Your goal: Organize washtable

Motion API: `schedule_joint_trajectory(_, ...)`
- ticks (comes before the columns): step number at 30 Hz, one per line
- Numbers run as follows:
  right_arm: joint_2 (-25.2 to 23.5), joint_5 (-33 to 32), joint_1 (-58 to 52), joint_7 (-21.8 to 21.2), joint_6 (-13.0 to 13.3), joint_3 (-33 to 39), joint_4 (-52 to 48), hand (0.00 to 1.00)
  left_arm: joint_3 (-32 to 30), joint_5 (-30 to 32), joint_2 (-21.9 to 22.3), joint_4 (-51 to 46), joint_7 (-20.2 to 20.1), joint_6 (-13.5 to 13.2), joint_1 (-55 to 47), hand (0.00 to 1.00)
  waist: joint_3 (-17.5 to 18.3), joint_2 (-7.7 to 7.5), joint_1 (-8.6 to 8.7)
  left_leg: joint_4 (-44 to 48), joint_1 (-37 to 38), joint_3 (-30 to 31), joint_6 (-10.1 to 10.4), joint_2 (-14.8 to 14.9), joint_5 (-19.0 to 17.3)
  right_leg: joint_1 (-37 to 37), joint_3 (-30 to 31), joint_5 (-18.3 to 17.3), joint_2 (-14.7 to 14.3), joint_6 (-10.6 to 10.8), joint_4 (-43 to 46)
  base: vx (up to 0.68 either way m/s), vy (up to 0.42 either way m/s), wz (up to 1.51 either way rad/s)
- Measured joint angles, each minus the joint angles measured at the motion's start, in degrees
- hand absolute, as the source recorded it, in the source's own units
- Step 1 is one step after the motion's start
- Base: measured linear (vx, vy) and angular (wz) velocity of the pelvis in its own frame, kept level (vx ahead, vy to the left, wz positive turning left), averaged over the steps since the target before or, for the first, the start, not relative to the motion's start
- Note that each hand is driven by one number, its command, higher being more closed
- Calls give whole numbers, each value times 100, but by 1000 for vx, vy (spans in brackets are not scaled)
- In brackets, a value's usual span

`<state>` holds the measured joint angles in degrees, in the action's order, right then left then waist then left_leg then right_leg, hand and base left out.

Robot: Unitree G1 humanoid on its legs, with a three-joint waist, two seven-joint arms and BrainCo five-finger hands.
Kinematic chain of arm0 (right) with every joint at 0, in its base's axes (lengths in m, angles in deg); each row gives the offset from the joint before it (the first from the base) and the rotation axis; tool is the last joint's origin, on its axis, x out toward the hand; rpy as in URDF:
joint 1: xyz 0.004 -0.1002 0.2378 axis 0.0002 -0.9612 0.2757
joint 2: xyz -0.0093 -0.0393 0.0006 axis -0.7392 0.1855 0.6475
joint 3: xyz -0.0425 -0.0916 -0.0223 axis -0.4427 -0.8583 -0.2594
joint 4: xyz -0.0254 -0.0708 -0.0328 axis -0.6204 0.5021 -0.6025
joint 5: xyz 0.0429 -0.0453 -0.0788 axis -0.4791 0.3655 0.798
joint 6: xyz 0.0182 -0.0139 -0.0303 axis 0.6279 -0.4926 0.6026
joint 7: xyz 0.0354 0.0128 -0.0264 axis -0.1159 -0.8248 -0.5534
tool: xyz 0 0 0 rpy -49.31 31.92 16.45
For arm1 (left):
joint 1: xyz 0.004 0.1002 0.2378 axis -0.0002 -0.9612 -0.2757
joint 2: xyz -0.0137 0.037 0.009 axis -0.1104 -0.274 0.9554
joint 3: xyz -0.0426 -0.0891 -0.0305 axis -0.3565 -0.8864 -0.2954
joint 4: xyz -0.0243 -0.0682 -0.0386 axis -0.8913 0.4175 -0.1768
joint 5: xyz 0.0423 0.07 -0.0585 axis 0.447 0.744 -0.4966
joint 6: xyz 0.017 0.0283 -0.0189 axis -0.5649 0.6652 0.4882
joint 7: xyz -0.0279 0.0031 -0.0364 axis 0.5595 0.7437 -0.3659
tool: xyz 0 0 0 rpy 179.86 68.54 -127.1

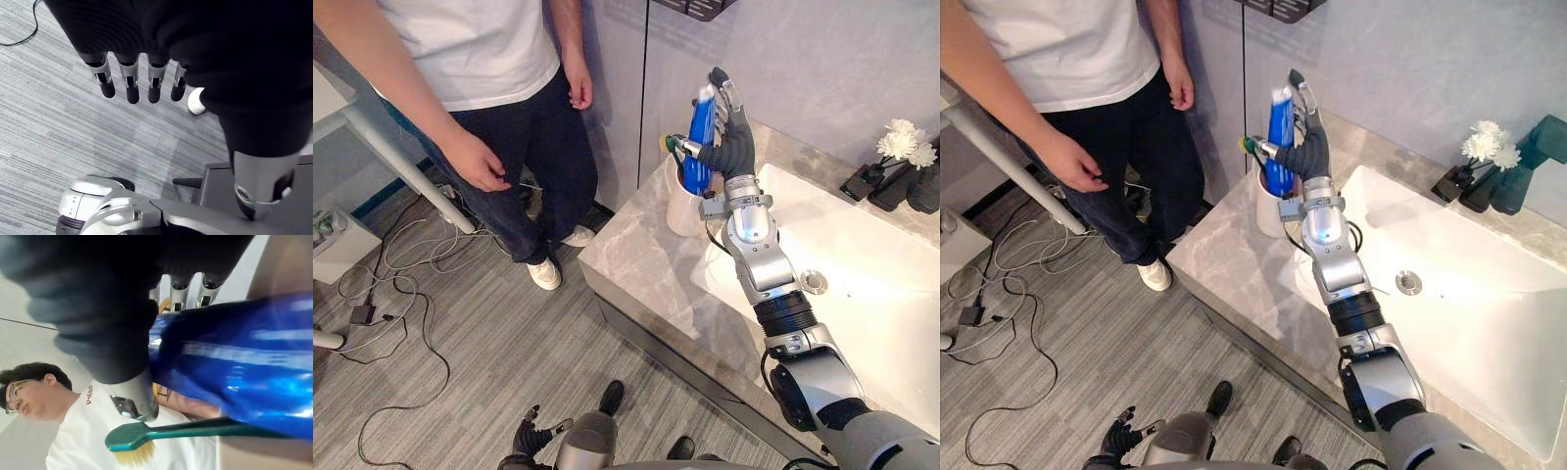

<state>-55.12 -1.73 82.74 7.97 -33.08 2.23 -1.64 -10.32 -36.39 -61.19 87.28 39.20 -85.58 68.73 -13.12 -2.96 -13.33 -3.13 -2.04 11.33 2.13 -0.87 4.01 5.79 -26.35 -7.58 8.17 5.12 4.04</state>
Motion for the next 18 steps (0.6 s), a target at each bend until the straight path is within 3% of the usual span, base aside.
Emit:
schedule_joint_trajectory(9,-63,-11,-400,-117,-181,-10,18,0,-2,-4,-4,27,0,13,-1,0,3,-5,7,-29,131,-44,0,15,0,98,39,1,-5,0,-7,-10,0,-2)
schedule_joint_trajectory(18,-52,-18,-482,-230,-188,12,-43,0,-50,-3,-7,149,-11,14,-1,0,26,-26,57,-57,258,-58,-1,19,1,214,56,1,-6,1,-18,-3,0,0)
